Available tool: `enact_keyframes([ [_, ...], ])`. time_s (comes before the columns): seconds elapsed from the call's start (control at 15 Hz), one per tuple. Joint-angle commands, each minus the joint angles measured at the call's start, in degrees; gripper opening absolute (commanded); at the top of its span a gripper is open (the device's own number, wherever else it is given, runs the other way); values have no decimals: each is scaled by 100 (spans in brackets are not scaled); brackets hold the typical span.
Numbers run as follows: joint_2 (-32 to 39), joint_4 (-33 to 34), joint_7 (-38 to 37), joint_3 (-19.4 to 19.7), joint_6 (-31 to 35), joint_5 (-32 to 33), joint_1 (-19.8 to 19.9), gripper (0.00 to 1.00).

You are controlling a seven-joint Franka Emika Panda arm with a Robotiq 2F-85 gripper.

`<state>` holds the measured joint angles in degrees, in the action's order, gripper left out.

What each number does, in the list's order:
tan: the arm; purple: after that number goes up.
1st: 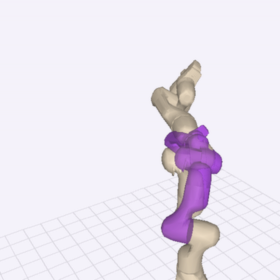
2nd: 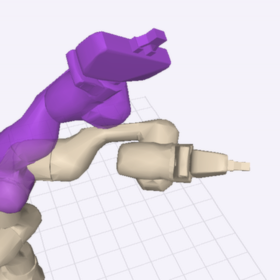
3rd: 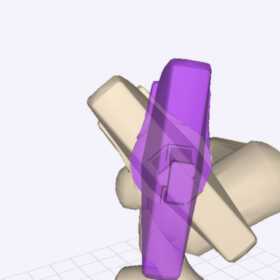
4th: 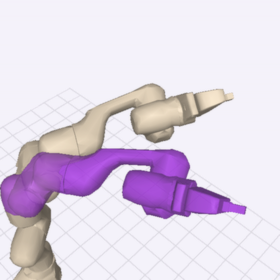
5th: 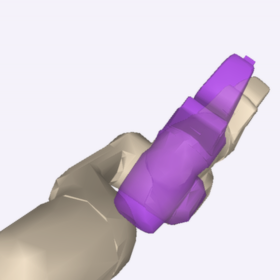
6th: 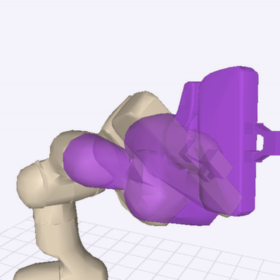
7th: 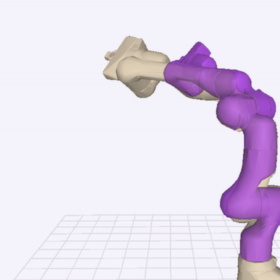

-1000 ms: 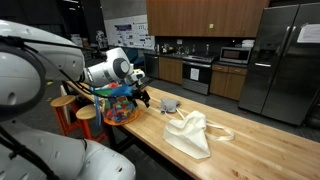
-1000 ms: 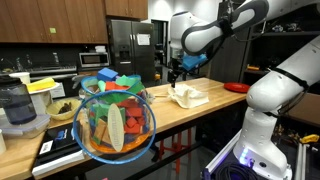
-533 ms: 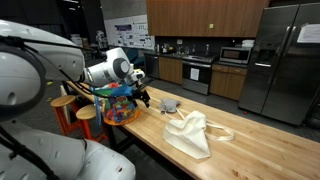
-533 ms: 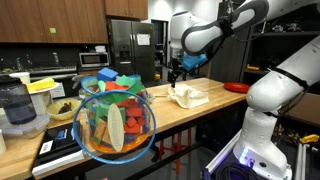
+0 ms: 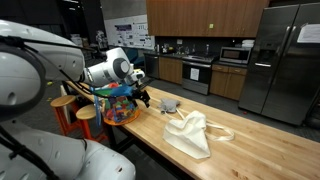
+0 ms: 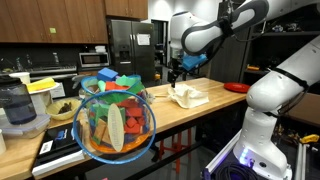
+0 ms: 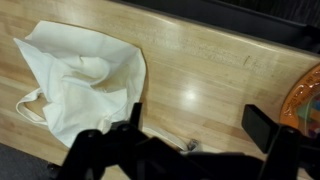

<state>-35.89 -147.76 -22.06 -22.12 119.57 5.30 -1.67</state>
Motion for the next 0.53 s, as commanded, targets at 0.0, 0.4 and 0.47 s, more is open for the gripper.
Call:
enact_keyframes([
  [0.0,41,13,-89,144,-22,109,-162,100],
  [0.4,1,-27,-208,144,35,126,-120,100],
  [0.47,-9,-34,-256,168,27,97,-113,100],
])
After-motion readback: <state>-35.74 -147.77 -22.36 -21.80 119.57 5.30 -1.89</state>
